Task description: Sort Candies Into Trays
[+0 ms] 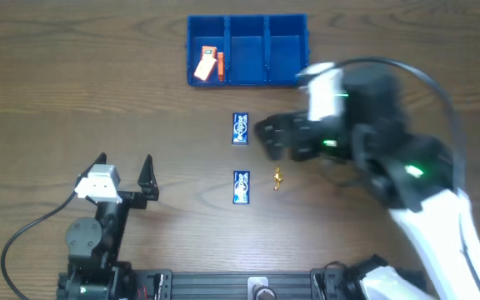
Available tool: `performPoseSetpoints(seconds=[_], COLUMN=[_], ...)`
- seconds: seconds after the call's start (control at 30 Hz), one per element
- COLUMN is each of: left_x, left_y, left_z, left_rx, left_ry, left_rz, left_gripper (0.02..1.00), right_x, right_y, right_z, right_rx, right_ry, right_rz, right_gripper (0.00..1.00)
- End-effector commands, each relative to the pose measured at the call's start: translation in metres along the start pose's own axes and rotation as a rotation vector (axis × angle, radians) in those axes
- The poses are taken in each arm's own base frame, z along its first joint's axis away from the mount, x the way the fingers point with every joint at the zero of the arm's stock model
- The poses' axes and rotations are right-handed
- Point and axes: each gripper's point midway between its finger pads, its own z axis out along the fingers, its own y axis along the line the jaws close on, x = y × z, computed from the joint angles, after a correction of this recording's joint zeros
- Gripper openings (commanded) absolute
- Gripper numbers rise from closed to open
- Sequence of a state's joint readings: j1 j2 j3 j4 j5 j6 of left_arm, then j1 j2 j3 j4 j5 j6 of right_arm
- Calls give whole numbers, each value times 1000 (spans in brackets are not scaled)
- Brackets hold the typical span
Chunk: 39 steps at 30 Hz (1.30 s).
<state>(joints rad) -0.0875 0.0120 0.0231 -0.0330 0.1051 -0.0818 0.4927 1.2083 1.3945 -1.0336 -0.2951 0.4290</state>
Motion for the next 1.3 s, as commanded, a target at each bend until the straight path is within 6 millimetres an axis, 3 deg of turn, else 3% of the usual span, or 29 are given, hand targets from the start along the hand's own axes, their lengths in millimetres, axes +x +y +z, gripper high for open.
performPoseSetpoints(seconds=[0.03,0.33,0.6,0.87,1.3], left_x=[17,17,17,17,17], left_y=[0,0,0,0,0], left_z=[1,1,1,1,1], left_rx=[5,5,5,5,5], left_ry=[52,52,52,52,52], left_rz=[-14,-14,-14,-14,-14], left_gripper=[998,998,998,998,996], right_x=[28,90,123,152,174], right_y=[-11,-22,-39,-64,-69], right_z=[46,133,178,191,203], right_rx=[227,434,517,560,537], right_ry=[125,388,467,475,480], right_rz=[101,148,134,191,188], right_gripper=[998,998,998,998,1000])
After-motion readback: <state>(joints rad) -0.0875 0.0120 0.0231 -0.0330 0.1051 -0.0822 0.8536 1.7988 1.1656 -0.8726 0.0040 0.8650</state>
